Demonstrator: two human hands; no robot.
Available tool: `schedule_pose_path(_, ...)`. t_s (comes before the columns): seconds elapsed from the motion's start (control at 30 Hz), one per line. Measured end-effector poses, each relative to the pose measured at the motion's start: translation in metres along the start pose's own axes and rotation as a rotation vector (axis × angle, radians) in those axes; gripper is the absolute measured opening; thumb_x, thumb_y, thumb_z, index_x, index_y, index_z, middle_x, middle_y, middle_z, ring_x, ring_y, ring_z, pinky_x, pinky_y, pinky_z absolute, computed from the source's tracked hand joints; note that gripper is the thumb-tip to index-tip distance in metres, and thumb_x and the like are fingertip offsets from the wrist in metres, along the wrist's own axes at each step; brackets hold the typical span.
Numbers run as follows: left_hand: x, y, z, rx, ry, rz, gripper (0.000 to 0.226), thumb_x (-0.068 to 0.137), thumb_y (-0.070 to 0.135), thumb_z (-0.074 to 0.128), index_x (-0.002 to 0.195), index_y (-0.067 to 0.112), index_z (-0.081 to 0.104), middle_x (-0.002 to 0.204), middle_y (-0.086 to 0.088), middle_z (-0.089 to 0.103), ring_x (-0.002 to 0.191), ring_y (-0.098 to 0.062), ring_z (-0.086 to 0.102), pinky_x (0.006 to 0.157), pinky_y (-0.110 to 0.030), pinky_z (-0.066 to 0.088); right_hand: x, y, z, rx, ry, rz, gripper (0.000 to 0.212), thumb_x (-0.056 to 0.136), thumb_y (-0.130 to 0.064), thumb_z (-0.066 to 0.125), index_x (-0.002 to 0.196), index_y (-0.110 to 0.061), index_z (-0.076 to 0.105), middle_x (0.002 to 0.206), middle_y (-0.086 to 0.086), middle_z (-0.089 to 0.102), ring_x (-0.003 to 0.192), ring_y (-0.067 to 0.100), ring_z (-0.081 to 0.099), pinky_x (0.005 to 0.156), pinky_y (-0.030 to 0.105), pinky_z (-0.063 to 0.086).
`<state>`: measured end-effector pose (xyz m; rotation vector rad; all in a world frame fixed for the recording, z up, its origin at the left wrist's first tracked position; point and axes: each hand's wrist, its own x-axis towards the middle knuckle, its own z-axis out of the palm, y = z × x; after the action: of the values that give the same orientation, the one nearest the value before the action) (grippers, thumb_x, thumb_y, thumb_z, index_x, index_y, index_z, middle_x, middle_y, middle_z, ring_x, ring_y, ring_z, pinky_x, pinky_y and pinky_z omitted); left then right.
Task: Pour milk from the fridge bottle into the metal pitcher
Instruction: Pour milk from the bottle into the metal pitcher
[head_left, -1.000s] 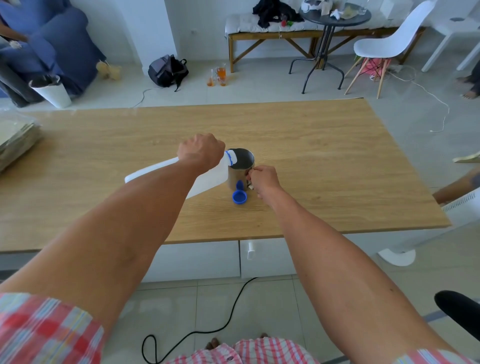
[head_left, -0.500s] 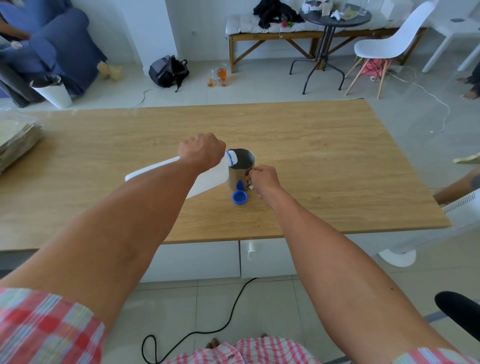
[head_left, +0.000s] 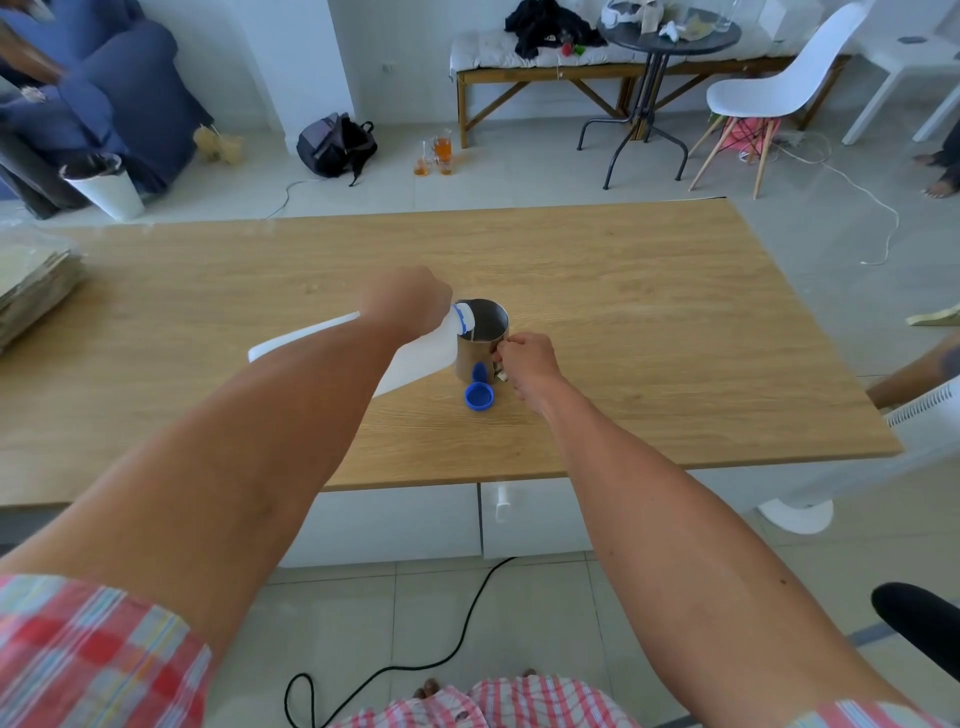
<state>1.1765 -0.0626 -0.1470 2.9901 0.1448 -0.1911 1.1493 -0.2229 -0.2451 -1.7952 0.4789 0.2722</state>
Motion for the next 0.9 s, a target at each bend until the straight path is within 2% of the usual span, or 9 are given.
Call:
schedule_pose_path(0.1, 0.0008, 0.0, 0.0002, 0.002, -0.004, -0.002, 0.026, 0.097, 0.026, 0.039, 0.092, 0.011, 0.06, 0.079, -0.007, 0.054, 0.065, -0.023, 0.049, 0.07, -0.036, 0.038, -0.0008, -0.0003, -0.0006, 0.0, -0.005, -0.002, 0.023, 0.092, -0.002, 0.046, 0.087, -0.01, 0.067, 0.078, 0.008, 0.057, 0.058, 0.015, 0.041, 0.047, 0.026, 0.03)
schedule_pose_path(0.23, 0.0012, -0.0003, 0.0007, 0.002, -0.005, 0.007, 0.027, 0.096, 0.026, 0.039, 0.093, 0.011, 0.061, 0.083, -0.008, 0.057, 0.077, -0.028, 0.056, 0.071, -0.036, 0.039, -0.0023, -0.0012, -0.0012, 0.001, -0.003, -0.005, 0.024, 0.092, -0.002, 0.046, 0.088, -0.009, 0.068, 0.076, 0.007, 0.057, 0.058, 0.015, 0.042, 0.047, 0.026, 0.031)
schedule_pose_path(0.43, 0.0018, -0.0001, 0.0, -0.004, -0.007, 0.01, 0.027, 0.096, 0.026, 0.039, 0.093, 0.011, 0.061, 0.08, -0.007, 0.055, 0.077, -0.028, 0.056, 0.071, -0.035, 0.04, -0.0036, -0.0014, -0.0007, -0.001, -0.001, -0.008, 0.023, 0.092, -0.001, 0.045, 0.088, -0.01, 0.066, 0.076, 0.007, 0.055, 0.055, 0.014, 0.038, 0.046, 0.026, 0.029)
schedule_pose_path(0.57, 0.0018, 0.0002, -0.0006, 0.0, -0.013, -0.001, 0.026, 0.096, 0.025, 0.039, 0.092, 0.011, 0.06, 0.079, -0.007, 0.055, 0.067, -0.024, 0.051, 0.069, -0.036, 0.038, -0.0043, -0.0019, -0.0019, -0.002, -0.005, -0.011, 0.022, 0.092, -0.002, 0.045, 0.088, -0.01, 0.065, 0.073, 0.006, 0.053, 0.054, 0.014, 0.037, 0.047, 0.026, 0.029)
schedule_pose_path(0.7, 0.0024, 0.0005, 0.0007, 0.002, -0.007, -0.001, 0.027, 0.096, 0.026, 0.038, 0.094, 0.011, 0.061, 0.079, -0.007, 0.054, 0.073, -0.027, 0.054, 0.07, -0.036, 0.038, -0.0049, -0.0026, -0.0025, -0.002, -0.004, -0.012, 0.022, 0.092, -0.001, 0.045, 0.087, -0.01, 0.065, 0.072, 0.005, 0.053, 0.055, 0.014, 0.038, 0.047, 0.026, 0.03)
schedule_pose_path(0.8, 0.0035, 0.0005, 0.0017, 0.002, -0.005, -0.007, 0.027, 0.096, 0.026, 0.038, 0.093, 0.011, 0.061, 0.078, -0.007, 0.055, 0.065, -0.023, 0.049, 0.07, -0.036, 0.038, -0.0048, -0.0031, -0.0023, -0.002, -0.002, -0.008, 0.023, 0.091, 0.0, 0.045, 0.087, -0.012, 0.065, 0.071, 0.005, 0.052, 0.054, 0.014, 0.038, 0.046, 0.025, 0.03)
schedule_pose_path(0.9, 0.0046, 0.0009, 0.002, 0.004, -0.008, -0.008, 0.026, 0.095, 0.025, 0.039, 0.093, 0.011, 0.061, 0.078, -0.007, 0.055, 0.067, -0.024, 0.05, 0.071, -0.035, 0.038, -0.0045, -0.0027, -0.0024, 0.001, -0.005, -0.009, 0.022, 0.091, -0.001, 0.045, 0.087, -0.011, 0.064, 0.069, 0.004, 0.05, 0.054, 0.014, 0.036, 0.046, 0.026, 0.029)
